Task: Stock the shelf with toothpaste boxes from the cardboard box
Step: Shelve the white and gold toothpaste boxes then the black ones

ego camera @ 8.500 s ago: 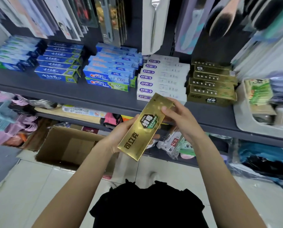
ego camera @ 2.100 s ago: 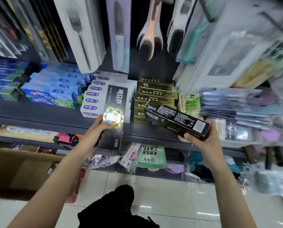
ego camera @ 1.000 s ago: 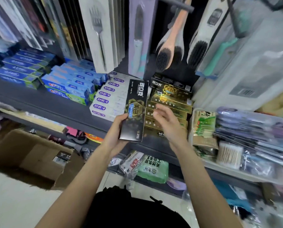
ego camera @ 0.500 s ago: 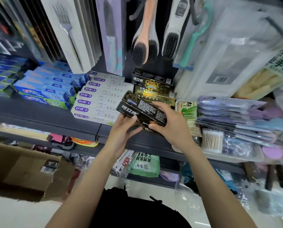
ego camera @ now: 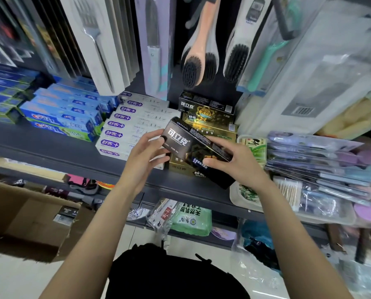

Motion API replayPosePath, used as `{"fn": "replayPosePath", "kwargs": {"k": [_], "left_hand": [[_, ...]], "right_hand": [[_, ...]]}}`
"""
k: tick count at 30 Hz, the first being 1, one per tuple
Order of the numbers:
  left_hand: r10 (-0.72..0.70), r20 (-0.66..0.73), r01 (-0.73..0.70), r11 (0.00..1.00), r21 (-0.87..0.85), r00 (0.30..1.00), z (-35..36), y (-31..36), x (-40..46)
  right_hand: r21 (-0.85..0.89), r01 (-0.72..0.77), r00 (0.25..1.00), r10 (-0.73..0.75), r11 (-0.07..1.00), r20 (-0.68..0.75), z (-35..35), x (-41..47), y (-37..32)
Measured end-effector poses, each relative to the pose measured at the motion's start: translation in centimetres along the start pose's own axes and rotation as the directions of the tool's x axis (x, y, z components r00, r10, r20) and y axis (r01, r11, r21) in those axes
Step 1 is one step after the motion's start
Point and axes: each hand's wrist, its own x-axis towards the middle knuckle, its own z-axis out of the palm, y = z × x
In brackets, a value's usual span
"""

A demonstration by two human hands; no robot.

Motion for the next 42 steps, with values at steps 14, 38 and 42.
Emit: {"fn": "replayPosePath", "kwargs": {"k": [14,38,42], "left_hand": [[0.2,0.322,-0.336,0.043,0.941,0.926,-0.1,-6.1,6.0],[0.519,-0.213,-0.261,0.693,0.673,0.828,-6.7,-5.5,-7.8],[0.246,-0.413,0.09,0.761,0.642,0.877,-14.4,-7.0,-13.6]], "right_hand": [[-0.737,-0.193,0.967,-0.003,0.648,-0.256,0.6,12.4,5.0],[-0.388,0.227,0.962,-0.145,0.893,0.23,11.0,-1.1,0.0],[-0.319,0.256,0.912,-0.118,0.913,0.393,16.3,-3.0,-1.9]]}}
